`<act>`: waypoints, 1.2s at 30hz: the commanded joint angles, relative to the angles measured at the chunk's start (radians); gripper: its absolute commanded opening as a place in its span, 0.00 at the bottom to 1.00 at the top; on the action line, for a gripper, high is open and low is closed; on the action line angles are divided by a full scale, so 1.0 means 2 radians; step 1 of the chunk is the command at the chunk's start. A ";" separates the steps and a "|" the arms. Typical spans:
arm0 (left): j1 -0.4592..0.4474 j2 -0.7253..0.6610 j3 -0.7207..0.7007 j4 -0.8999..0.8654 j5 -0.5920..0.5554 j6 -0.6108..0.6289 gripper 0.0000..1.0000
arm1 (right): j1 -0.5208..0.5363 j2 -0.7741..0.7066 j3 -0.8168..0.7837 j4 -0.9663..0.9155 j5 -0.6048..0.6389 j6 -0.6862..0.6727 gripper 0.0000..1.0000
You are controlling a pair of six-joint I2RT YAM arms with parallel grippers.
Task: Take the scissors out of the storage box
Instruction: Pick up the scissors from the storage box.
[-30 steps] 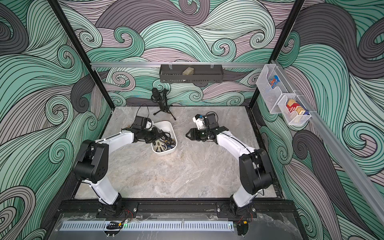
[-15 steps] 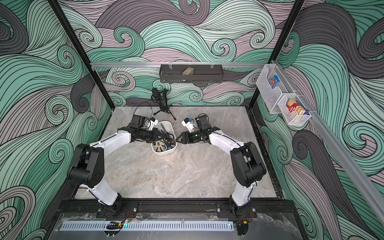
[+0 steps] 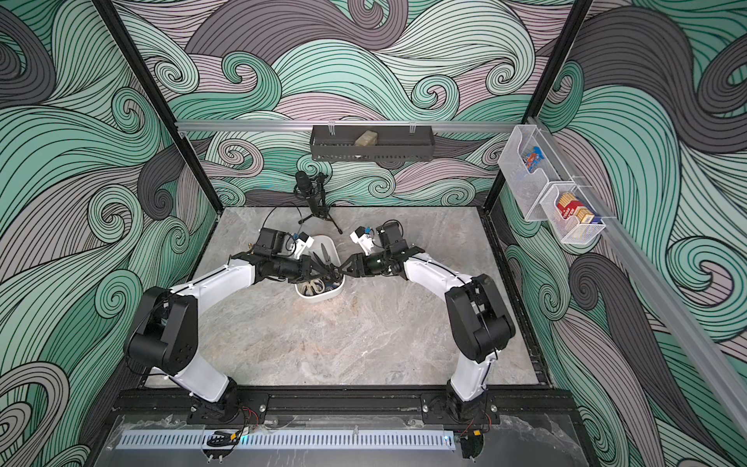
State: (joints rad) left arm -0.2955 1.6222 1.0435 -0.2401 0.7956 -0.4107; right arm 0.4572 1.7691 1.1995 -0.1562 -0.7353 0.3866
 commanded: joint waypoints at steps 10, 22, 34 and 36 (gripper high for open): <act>-0.010 -0.018 0.003 0.003 0.004 0.016 0.00 | 0.007 0.014 0.009 0.016 -0.015 0.012 0.34; -0.012 -0.020 0.003 0.007 0.000 0.010 0.00 | 0.008 0.014 0.003 0.016 -0.014 0.016 0.13; -0.004 -0.021 0.000 0.015 -0.002 -0.017 0.59 | 0.002 0.009 0.000 0.022 0.010 0.028 0.10; 0.009 -0.024 -0.004 0.024 0.001 -0.031 0.59 | -0.007 0.005 -0.003 0.022 0.015 0.029 0.09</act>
State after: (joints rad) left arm -0.3050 1.6054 1.0424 -0.2222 0.7898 -0.4400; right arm 0.4610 1.7870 1.1992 -0.1368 -0.7227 0.4343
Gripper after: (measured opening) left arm 0.590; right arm 0.113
